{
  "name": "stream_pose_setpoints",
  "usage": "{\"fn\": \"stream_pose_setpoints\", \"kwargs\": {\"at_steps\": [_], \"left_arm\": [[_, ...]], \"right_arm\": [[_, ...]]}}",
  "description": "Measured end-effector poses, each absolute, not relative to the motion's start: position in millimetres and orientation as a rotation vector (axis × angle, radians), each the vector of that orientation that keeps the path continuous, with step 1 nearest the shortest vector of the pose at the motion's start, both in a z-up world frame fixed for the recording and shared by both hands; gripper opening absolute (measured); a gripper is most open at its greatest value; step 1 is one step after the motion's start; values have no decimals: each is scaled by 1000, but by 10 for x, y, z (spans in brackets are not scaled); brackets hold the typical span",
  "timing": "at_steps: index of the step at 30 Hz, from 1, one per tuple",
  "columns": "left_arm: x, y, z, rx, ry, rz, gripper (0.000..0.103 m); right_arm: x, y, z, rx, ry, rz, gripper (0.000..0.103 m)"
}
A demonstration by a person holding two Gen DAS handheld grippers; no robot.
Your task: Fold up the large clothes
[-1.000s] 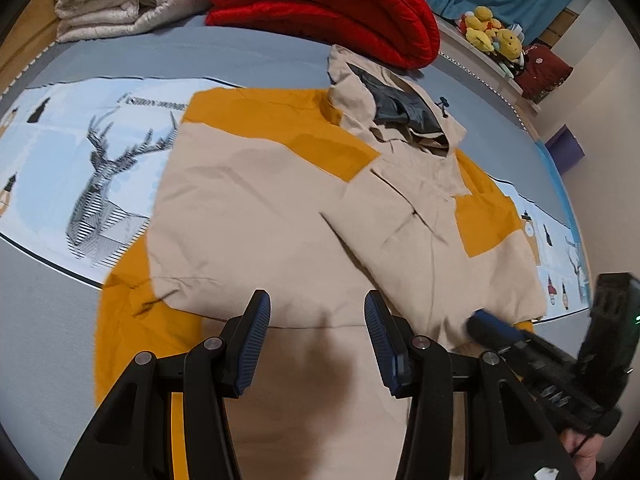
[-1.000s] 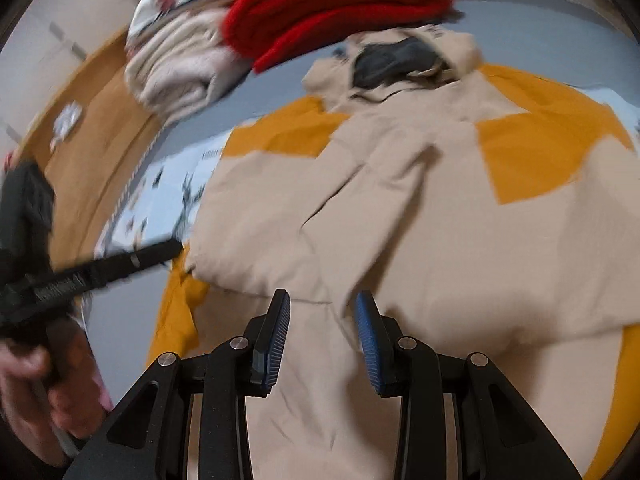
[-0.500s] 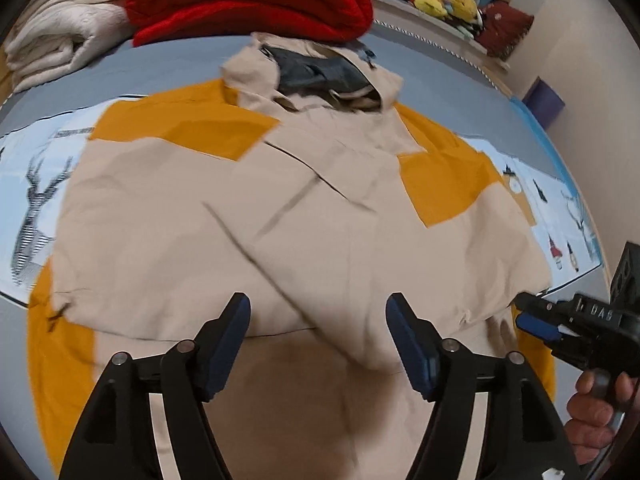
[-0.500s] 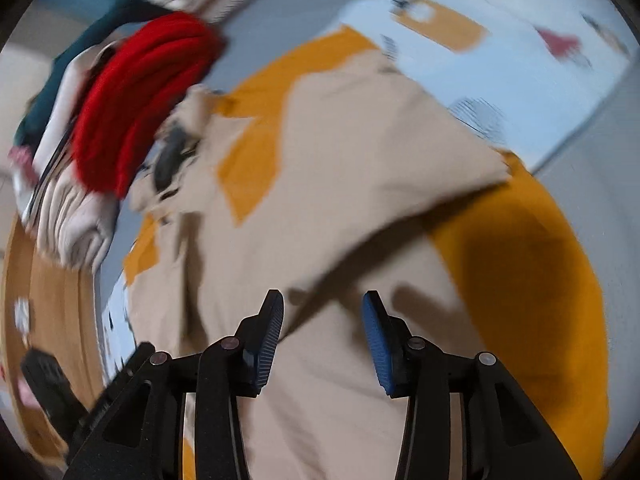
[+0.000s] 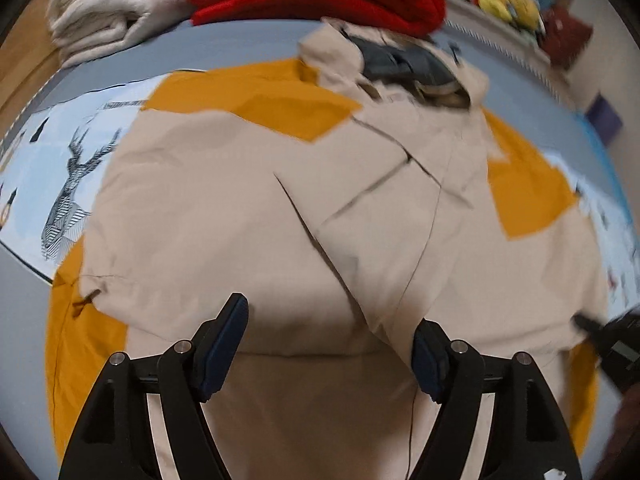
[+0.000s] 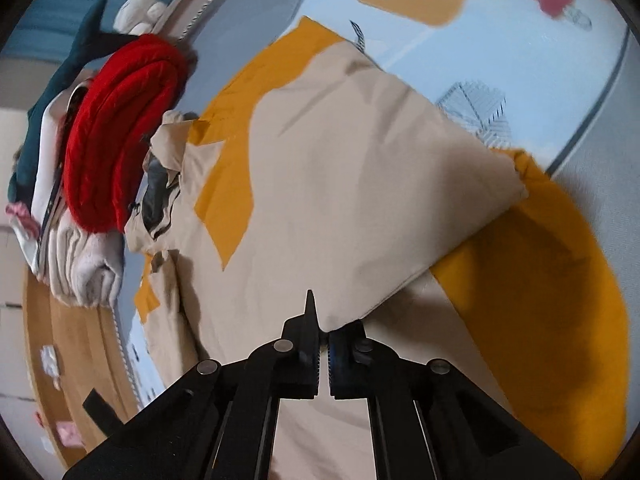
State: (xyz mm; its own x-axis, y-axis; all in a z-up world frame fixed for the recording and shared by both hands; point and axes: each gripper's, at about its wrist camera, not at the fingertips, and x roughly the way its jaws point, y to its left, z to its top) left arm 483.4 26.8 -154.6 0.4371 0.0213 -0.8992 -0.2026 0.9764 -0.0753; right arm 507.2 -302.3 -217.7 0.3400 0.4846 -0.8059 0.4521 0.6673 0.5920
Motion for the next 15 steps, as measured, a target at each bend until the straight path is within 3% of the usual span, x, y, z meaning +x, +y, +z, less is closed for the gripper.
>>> {"fn": "stream_pose_setpoints", "kwargs": {"at_steps": [9,11,15], "left_arm": [[4778,893,-1326,-342,1054,204,69],[4745,1055,-1318,-400,1060,196,61],[4691,1244,-1306,-445,1070,213,20]], "right_arm": [[5068,-2965,-2264,853,1284,-30,2],[5072,-2957,-2262,844,1283,-21,2],[5080,-2911,-2226,806,1280,-15,7]]}}
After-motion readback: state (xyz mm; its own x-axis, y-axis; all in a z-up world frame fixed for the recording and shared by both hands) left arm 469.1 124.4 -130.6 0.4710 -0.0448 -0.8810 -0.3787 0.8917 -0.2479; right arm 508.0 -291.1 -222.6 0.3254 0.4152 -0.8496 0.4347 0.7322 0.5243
